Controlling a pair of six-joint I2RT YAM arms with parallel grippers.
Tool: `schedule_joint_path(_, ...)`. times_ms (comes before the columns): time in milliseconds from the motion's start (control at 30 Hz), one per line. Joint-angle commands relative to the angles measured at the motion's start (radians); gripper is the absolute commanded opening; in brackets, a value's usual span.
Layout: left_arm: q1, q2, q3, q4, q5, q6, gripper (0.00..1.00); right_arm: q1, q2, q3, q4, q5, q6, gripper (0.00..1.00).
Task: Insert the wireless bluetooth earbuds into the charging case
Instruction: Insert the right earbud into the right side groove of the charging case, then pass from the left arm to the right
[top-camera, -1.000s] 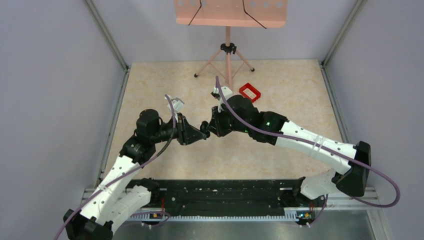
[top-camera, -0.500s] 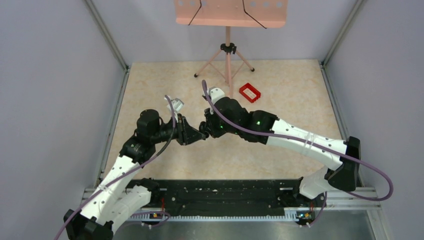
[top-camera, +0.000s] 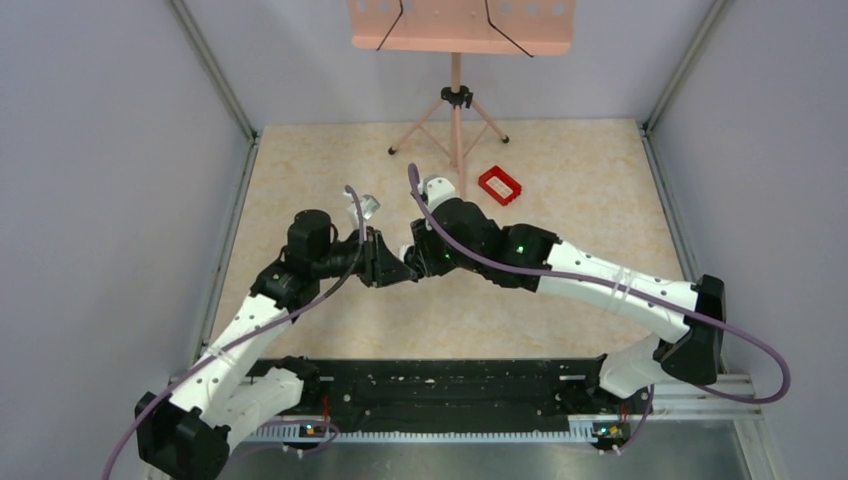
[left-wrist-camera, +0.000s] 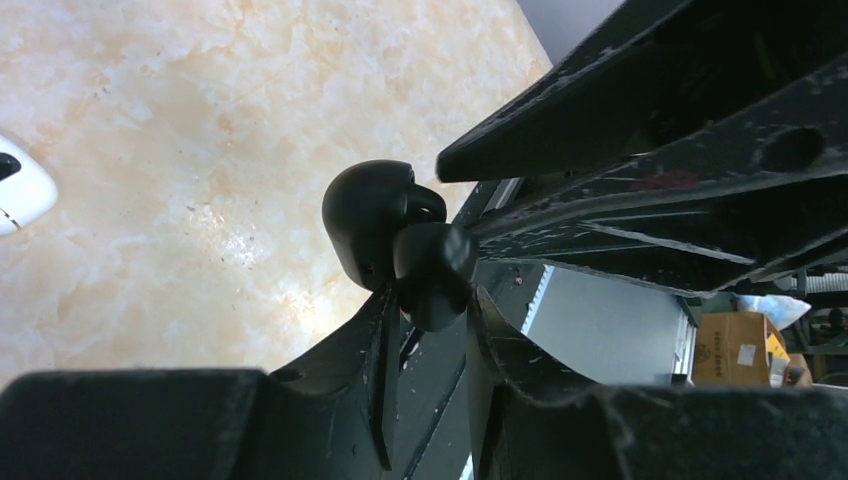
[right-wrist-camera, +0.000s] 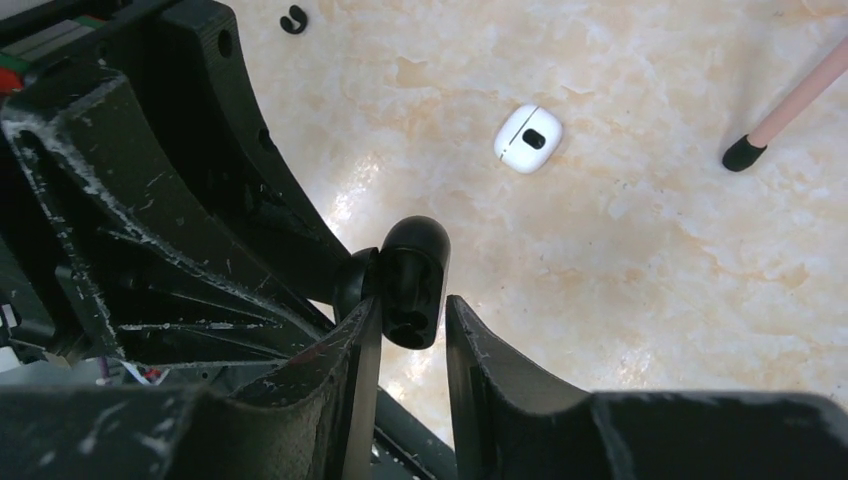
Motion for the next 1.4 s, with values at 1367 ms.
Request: schedule_joint_path(1367,0.006,0.328,0.248,-0.081,0.495,0.061,0.00,-0.474,-0.602,-0.935,1.098,-0.891,0.436,0.59)
